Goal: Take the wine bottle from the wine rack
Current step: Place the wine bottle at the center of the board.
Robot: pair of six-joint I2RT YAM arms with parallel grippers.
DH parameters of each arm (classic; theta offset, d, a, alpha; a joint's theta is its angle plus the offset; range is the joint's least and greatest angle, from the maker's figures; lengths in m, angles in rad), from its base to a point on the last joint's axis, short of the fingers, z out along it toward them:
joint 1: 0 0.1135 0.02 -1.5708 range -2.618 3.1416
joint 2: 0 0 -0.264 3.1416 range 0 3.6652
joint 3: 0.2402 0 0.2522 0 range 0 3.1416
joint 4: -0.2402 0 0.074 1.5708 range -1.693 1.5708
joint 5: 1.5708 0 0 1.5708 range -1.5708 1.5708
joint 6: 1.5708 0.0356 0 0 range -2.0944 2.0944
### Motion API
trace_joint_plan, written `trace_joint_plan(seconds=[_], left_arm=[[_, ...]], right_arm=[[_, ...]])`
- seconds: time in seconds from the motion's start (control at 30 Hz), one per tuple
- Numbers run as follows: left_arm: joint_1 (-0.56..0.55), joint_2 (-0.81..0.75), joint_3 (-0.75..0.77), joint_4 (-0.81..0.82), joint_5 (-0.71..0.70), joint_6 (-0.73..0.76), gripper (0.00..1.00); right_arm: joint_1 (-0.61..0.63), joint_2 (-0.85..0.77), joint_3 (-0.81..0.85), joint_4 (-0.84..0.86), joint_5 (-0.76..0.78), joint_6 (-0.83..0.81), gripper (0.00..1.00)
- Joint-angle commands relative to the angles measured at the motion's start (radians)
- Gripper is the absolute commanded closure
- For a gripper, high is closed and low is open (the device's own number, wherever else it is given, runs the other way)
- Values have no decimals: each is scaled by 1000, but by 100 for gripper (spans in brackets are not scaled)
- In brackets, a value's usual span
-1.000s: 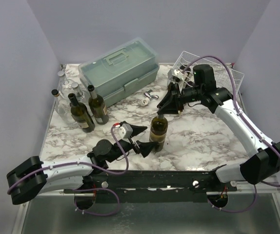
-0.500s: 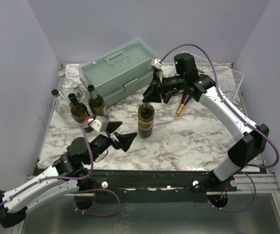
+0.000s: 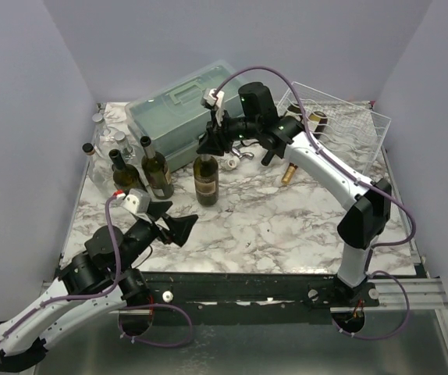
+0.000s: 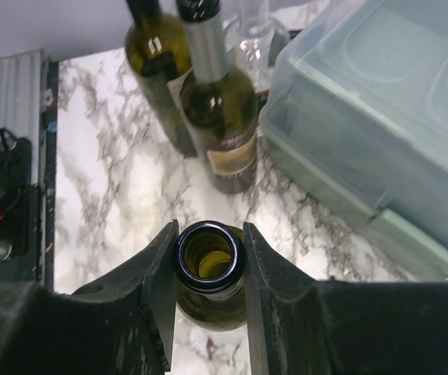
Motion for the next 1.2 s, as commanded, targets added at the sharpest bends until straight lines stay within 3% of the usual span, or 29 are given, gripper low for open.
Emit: trace_joint_plan(seconds=[0.0, 0.37, 0.67, 1.07, 1.17], left_arm=[[5, -44, -7, -63, -47, -28, 1], [5, -89, 0, -116, -64, -41, 1], [5, -95, 6, -128, -70, -44, 1], [5, -97, -8, -128, -53, -55, 1], [5, -96, -11, -126, -47, -61, 1]], right_arm=[[26, 47, 134, 136, 81, 65, 100], [59, 213, 335, 129, 168, 82, 100], [63, 247, 340, 130, 163, 82, 97], [73, 245, 283, 127, 125, 79, 58], [72, 233, 269, 126, 126, 78, 42]])
